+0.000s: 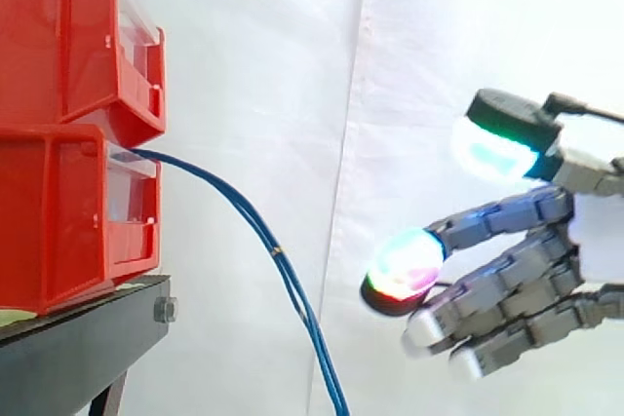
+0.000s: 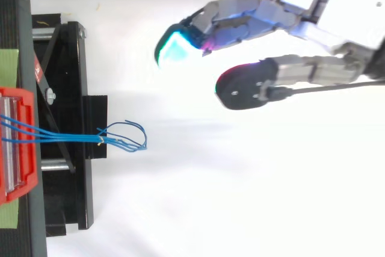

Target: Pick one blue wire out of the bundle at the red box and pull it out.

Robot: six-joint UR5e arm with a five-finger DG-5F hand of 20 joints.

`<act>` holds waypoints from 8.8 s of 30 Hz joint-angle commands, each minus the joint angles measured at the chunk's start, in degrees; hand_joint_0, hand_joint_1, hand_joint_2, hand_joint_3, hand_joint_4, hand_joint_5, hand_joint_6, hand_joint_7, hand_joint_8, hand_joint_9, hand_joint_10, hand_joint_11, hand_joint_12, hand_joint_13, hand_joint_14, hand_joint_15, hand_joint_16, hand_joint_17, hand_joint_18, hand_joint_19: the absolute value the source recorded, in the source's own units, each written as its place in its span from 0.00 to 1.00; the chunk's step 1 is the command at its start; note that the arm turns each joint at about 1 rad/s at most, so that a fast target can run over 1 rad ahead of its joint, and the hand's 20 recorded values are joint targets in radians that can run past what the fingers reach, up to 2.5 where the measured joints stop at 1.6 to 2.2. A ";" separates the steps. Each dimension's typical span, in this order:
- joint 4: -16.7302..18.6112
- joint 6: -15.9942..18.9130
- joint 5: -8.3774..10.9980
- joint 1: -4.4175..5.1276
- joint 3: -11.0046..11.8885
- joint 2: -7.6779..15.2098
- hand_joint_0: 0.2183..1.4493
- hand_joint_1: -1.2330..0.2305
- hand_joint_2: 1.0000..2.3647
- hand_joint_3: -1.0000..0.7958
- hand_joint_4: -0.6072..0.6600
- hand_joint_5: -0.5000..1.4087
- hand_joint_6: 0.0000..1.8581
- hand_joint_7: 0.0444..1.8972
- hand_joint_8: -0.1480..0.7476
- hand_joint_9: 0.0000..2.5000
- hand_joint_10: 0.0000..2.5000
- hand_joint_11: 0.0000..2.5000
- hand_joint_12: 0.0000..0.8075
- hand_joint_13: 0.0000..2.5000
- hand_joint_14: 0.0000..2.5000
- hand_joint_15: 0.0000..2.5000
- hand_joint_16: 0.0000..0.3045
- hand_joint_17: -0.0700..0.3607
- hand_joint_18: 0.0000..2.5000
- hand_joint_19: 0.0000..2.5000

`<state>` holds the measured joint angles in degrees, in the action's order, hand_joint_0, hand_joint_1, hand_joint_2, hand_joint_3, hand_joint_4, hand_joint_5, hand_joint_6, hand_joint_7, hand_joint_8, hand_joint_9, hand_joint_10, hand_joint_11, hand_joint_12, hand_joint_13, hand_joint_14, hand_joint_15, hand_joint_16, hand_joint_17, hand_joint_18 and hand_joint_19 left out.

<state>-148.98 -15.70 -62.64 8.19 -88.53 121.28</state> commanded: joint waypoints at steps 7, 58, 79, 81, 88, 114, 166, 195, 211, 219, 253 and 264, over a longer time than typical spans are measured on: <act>-0.26 1.72 -0.64 0.16 7.05 7.48 0.24 0.55 0.00 0.32 0.79 0.18 0.27 0.43 0.60 0.27 0.00 0.08 0.59 0.15 0.00 0.04 0.21 0.50 0.20 0.11; 2.38 -3.73 -1.87 2.79 13.91 11.88 0.28 0.40 0.01 0.32 0.72 0.19 0.27 0.67 0.59 0.27 0.00 0.11 0.58 0.17 0.00 0.05 0.21 0.49 0.22 0.13; 1.94 -3.64 -1.96 2.53 14.79 11.88 0.30 0.41 0.01 0.36 0.70 0.18 0.34 0.59 0.59 0.28 0.00 0.13 0.58 0.18 0.00 0.06 0.20 0.49 0.23 0.14; 2.11 -3.64 -1.96 2.53 14.79 11.88 0.31 0.40 0.01 0.38 0.69 0.18 0.37 0.55 0.59 0.28 0.00 0.13 0.58 0.19 0.00 0.05 0.20 0.48 0.23 0.14; 2.20 -3.64 -1.96 2.53 14.87 11.79 0.31 0.40 0.01 0.39 0.69 0.17 0.41 0.50 0.59 0.28 0.00 0.13 0.58 0.19 0.00 0.06 0.20 0.48 0.24 0.14; -5.00 1.81 -3.37 2.27 19.09 11.79 0.35 0.34 0.02 0.47 0.65 0.15 0.48 0.46 0.60 0.29 0.00 0.17 0.59 0.21 0.00 0.07 0.20 0.49 0.27 0.14; -15.64 15.43 -3.63 3.15 20.06 9.15 0.25 0.34 0.00 0.28 0.70 0.15 0.48 0.50 0.62 0.30 0.00 0.20 0.62 0.23 0.00 0.09 0.22 0.51 0.28 0.16; -15.73 16.40 -3.80 3.15 20.06 9.15 0.27 0.26 0.00 0.28 0.70 0.14 0.47 0.48 0.60 0.29 0.01 0.22 0.61 0.25 0.00 0.10 0.21 0.50 0.31 0.15; -15.82 16.40 -3.80 3.15 20.06 9.15 0.33 0.34 0.01 0.38 0.66 0.15 0.47 0.52 0.61 0.32 0.01 0.22 0.60 0.26 0.00 0.10 0.21 0.49 0.31 0.17; -15.73 16.40 -3.80 3.06 20.15 9.15 0.40 0.23 0.01 0.34 0.69 0.15 0.48 0.51 0.59 0.31 0.01 0.23 0.60 0.26 0.00 0.10 0.21 0.49 0.31 0.15; -15.82 16.49 -3.80 3.15 20.41 9.15 0.42 0.24 0.01 0.34 0.62 0.15 0.48 0.50 0.60 0.33 0.01 0.24 0.59 0.27 0.00 0.10 0.20 0.48 0.32 0.16; -16.69 17.45 -4.68 2.88 21.11 9.15 0.37 0.18 0.00 0.28 0.60 0.15 0.48 0.50 0.57 0.31 0.01 0.24 0.58 0.27 0.00 0.10 0.20 0.48 0.33 0.14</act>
<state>-165.37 1.55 -67.03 11.15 -67.56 130.43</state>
